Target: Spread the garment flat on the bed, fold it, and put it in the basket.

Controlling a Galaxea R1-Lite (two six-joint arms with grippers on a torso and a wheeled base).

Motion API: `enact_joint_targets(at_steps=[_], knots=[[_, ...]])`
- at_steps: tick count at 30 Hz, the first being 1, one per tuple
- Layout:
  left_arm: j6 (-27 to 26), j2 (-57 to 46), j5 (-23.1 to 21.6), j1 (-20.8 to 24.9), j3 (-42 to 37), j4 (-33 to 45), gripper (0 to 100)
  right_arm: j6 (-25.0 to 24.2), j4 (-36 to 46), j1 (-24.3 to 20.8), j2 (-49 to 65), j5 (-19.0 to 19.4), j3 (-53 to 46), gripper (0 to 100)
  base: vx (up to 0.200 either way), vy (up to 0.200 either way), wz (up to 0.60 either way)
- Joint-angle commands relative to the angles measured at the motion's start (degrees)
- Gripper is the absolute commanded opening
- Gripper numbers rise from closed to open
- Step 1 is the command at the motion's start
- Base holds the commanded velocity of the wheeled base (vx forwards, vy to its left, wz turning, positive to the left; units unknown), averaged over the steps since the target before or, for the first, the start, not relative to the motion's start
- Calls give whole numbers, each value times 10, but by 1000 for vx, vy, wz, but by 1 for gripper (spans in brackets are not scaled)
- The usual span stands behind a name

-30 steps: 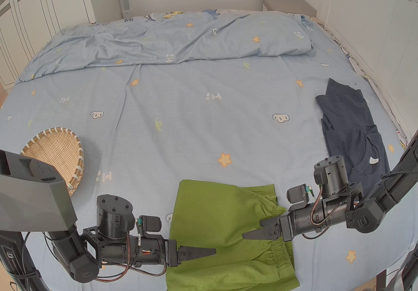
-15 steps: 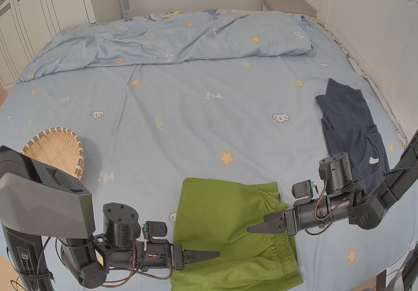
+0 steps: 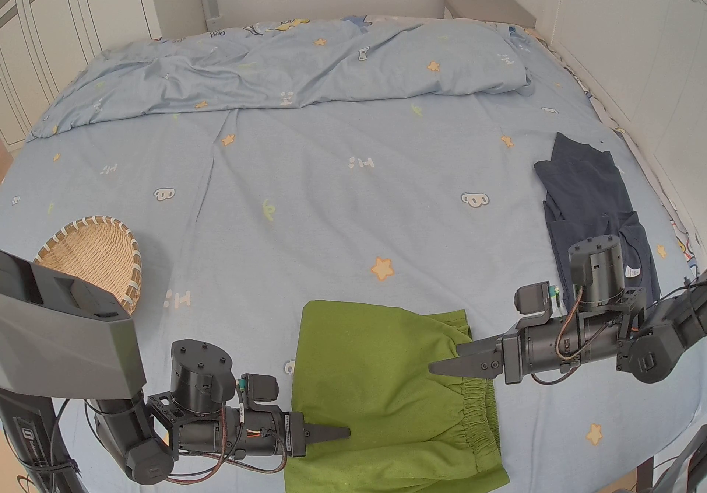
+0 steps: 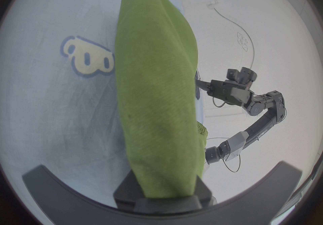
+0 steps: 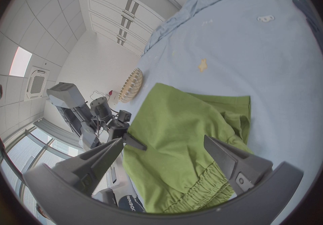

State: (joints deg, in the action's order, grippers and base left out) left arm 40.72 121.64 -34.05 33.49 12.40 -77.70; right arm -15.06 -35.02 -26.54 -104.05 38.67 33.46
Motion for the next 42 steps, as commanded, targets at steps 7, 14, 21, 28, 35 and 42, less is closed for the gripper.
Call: enact_joint_targets(at_steps=[7,14,21,28,35,42], knots=[[-12,-267,2,-60,206,462,0,-60,65,48,162,2,60,100,0,0,0],[-123,-328,-1,-104,424,809,0,-62,115,83,171,3,103,100,0,0,0],[-295,-286,-16,-164,498,942,0,-63,139,116,171,4,109,100,0,0,0],[-297,-286,-9,-175,504,941,0,-63,141,111,166,4,110,100,0,0,0],[-288,-292,-7,-185,528,944,0,-63,141,106,165,4,107,100,0,57,0],[-288,-322,-2,-179,533,980,0,-63,141,106,167,4,108,100,0,200,0]])
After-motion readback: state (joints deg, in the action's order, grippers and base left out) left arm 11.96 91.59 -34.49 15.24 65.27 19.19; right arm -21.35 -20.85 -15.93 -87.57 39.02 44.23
